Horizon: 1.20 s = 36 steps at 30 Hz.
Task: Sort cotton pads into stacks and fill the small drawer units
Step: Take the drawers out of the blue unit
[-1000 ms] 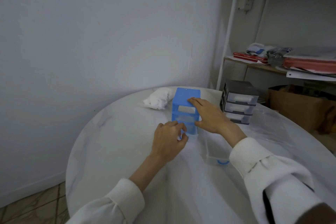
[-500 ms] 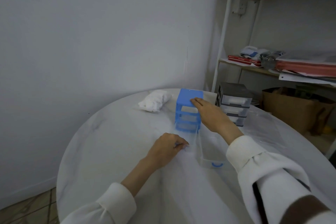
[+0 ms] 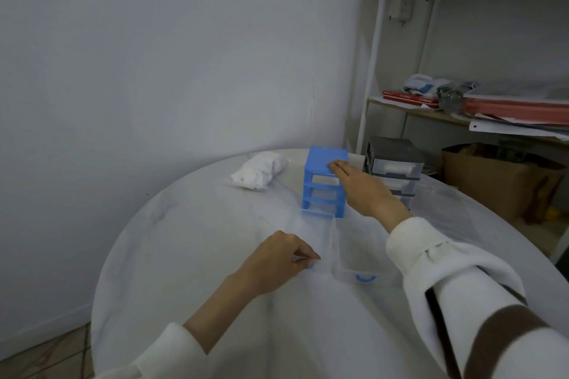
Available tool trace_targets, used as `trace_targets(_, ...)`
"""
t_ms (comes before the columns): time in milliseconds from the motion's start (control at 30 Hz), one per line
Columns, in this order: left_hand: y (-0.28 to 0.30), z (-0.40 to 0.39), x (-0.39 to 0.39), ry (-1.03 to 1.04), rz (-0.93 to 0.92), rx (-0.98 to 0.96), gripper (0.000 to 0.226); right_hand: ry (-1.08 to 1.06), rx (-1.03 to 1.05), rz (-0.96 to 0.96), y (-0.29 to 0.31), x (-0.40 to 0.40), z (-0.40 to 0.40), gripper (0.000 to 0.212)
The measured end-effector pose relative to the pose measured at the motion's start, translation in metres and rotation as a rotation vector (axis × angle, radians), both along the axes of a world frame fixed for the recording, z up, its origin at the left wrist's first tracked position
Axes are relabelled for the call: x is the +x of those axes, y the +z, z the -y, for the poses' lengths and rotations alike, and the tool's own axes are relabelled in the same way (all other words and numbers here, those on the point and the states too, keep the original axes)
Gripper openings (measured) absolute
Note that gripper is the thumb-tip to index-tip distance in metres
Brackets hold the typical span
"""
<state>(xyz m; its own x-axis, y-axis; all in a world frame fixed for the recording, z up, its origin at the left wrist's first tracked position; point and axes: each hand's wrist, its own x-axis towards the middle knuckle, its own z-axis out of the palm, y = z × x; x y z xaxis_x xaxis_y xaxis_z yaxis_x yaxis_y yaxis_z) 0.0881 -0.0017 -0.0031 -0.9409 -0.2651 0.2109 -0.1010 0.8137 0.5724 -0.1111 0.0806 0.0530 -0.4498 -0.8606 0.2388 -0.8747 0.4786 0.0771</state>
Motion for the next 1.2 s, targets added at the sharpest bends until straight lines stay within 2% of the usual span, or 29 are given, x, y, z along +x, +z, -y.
trace_targets(100,0.003,0.001,-0.001,0.034,0.028,-0.127,0.033,-0.031,0.045,-0.052,-0.002,-0.006,0.001,0.074)
trace_targets(167,0.007,0.002,-0.003,0.051,-0.001,-0.143,0.033,-0.057,0.096,-0.113,-0.002,-0.010,0.000,0.073)
trace_targets(300,0.015,0.011,-0.025,0.141,-0.198,-0.047,0.020,-0.072,0.169,-0.170,0.004,-0.019,-0.004,0.071)
trace_targets(400,0.026,0.021,-0.052,0.243,-0.383,0.142,0.026,-0.095,0.178,-0.151,0.005,-0.027,-0.007,0.073)
trace_targets(567,0.054,0.024,-0.100,0.193,-0.202,0.561,0.049,-0.133,0.229,-0.280,0.002,-0.038,-0.003,0.074)
trace_targets(700,0.055,0.023,-0.127,0.176,-0.127,0.674,0.047,-0.151,0.257,-0.332,0.000,-0.048,-0.002,0.074)
trace_targets(933,0.046,0.033,-0.144,0.194,-0.154,0.745,0.042,-0.140,0.244,-0.386,0.001,-0.053,-0.004,0.077)
trace_targets(1000,0.045,0.041,-0.141,0.227,-0.141,0.746,0.040,-0.049,0.123,-0.338,0.003,-0.047,-0.001,0.072)
trace_targets(1100,0.042,0.063,-0.129,0.299,-0.126,0.699,0.036,0.125,-0.106,-0.141,0.007,-0.029,0.016,0.061)
trace_targets(1200,0.038,0.090,-0.111,0.425,-0.220,0.673,0.033,0.204,-0.151,0.080,0.004,-0.007,0.046,0.052)
